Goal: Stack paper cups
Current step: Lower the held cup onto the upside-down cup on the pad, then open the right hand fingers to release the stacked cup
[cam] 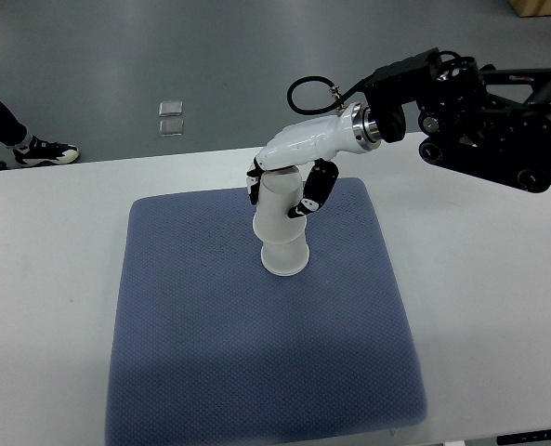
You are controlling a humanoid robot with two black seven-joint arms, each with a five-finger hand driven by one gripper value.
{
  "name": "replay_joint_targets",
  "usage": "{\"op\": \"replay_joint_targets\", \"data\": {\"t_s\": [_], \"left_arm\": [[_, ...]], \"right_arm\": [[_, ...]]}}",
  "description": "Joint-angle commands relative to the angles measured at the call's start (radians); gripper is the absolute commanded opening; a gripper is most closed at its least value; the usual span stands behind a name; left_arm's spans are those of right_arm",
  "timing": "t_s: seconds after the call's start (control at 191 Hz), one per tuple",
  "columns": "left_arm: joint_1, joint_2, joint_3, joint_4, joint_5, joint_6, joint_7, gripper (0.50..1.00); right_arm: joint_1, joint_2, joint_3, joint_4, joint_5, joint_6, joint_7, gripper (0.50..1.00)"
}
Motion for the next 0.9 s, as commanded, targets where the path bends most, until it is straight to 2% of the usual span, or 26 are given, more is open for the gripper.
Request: {"op": "replay_joint_targets", "data": {"t_s": [0.0, 0.016, 0.141, 0.628, 0.8, 0.895], "left_arm": [[0.001, 0.000, 0.000, 0.000, 0.001, 0.000, 0.000, 1.000], [0.001, 0.000, 0.000, 0.000, 0.001, 0.000, 0.000, 1.000], [0.000, 0.000, 0.000, 0.000, 0.001, 0.000, 0.000, 1.000], [0.000, 0.000, 0.000, 0.000, 0.001, 0.000, 0.000, 1.000], [0.000, 0.000, 0.000, 0.000, 0.001, 0.000, 0.000, 1.000], [0.001, 0.000, 0.000, 0.000, -0.001, 0.000, 0.000, 1.000]], "right_arm": [[-0.020, 0.000, 0.008, -0.009, 0.008, -0.006, -0.003, 0.879], [-0.025, 0.000, 0.013, -0.011, 0.008, -0.008, -0.003, 0.901], [-0.031, 0.000, 0.022, -0.014, 0.014, -0.006, -0.005, 0.913], [-0.036, -0.012, 0.042, -0.014, 0.020, -0.005, -0.005, 0.913], [-0.036, -0.023, 0.135, -0.023, 0.022, 0.003, -0.005, 0.913], [-0.042, -0.020, 0.227, -0.078, 0.025, -0.003, -0.003, 0.913]]}}
